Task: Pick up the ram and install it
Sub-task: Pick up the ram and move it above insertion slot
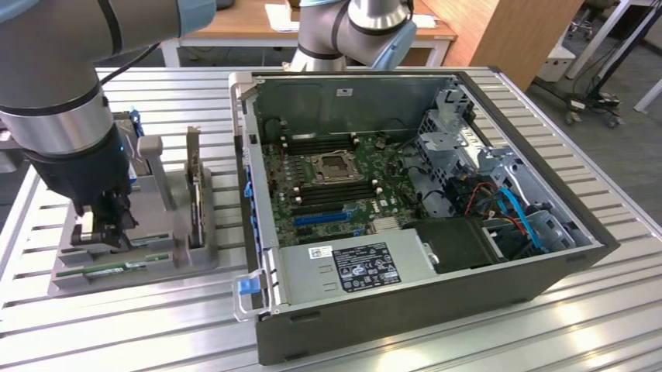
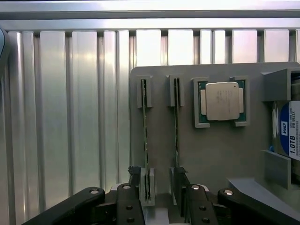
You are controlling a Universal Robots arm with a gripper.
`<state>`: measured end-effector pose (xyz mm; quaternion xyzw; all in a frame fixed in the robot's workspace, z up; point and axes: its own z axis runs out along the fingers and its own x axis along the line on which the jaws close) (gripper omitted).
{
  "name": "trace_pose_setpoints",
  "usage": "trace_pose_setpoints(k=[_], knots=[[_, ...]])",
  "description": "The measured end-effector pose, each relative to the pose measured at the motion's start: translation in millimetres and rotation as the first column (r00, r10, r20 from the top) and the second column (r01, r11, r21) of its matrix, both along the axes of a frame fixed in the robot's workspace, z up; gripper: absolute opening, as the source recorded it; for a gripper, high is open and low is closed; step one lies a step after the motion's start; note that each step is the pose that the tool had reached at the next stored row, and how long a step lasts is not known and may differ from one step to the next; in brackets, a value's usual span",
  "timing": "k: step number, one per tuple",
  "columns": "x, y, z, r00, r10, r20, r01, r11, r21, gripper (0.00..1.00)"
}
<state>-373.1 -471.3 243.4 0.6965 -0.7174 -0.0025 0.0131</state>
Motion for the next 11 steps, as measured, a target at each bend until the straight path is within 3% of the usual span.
trace_pose_setpoints(k=[6,11], knots=[[0.0,0.0,-10.2,1.0,0.0,-0.0007,0.0,1.0,0.0,0.42],[0.1,-0.6,-10.6,1.0,0.0,-0.0008,0.0,1.0,0.0003,0.42]])
